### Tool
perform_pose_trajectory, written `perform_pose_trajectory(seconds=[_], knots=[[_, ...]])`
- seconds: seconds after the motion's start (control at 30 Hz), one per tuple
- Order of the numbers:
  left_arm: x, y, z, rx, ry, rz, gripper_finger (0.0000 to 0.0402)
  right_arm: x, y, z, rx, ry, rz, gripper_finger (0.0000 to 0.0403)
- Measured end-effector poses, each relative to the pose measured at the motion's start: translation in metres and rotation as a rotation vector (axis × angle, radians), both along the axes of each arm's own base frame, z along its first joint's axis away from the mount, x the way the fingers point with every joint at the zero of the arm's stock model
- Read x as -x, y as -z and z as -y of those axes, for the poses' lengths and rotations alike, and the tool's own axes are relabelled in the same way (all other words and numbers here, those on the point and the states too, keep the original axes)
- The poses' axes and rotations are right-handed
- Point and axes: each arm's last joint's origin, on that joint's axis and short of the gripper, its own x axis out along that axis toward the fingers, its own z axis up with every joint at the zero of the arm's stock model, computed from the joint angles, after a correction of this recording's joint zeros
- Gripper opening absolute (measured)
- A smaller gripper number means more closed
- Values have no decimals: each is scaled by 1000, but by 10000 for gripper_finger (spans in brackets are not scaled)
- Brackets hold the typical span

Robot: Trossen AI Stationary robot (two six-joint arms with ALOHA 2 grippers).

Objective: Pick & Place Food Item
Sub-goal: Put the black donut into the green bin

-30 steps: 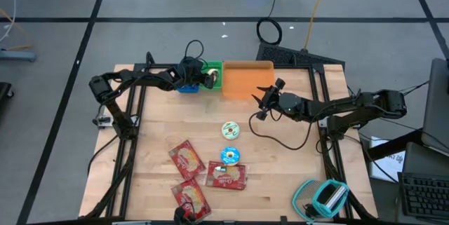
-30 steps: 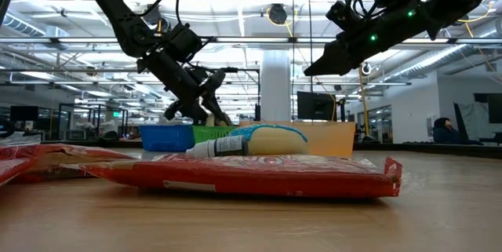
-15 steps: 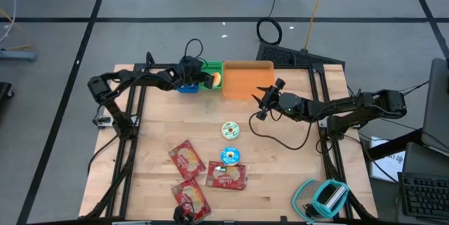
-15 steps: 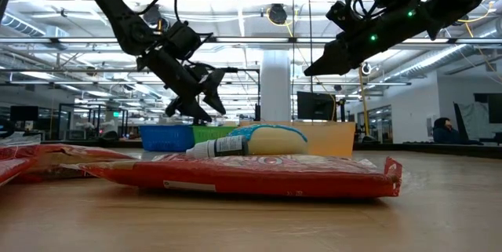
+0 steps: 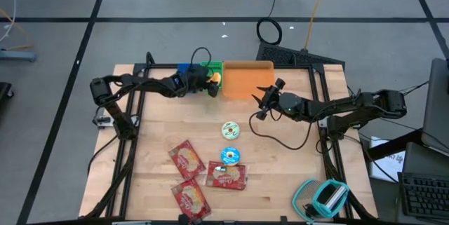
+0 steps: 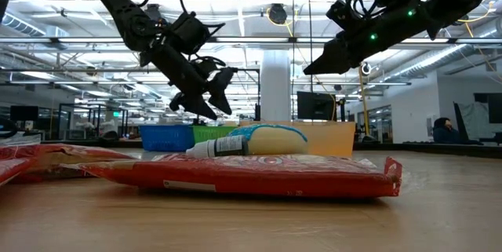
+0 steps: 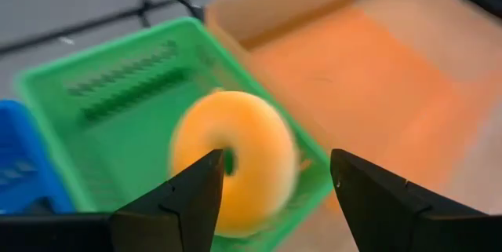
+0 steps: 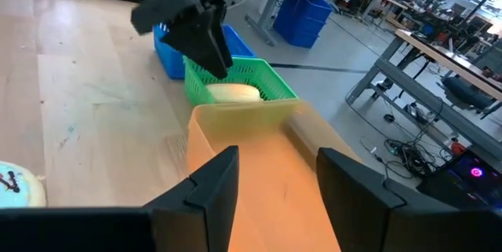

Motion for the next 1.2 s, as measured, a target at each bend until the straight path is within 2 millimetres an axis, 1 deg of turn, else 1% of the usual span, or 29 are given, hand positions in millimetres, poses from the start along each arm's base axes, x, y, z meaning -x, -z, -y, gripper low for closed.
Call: perform_pose_trajectory(seconds=[0.1, 0.63, 0.73, 0.97, 1.2], knots=[[-2, 0, 3, -39, -43, -20, 237, -1, 0, -1, -8, -27, 1, 160], [-2, 0, 3, -13, -38, -2, 237, -2, -1, -2, -29, -68, 27, 160], [-4, 5, 2, -5, -38, 4, 237, -2, -1, -2, -29, -68, 27, 160], [-8, 26, -6, 41, -39, 11, 237, -2, -1, -2, -30, -68, 27, 160], [-6, 28, -11, 46, -55, 8, 235, -2, -1, -2, -30, -68, 27, 160]])
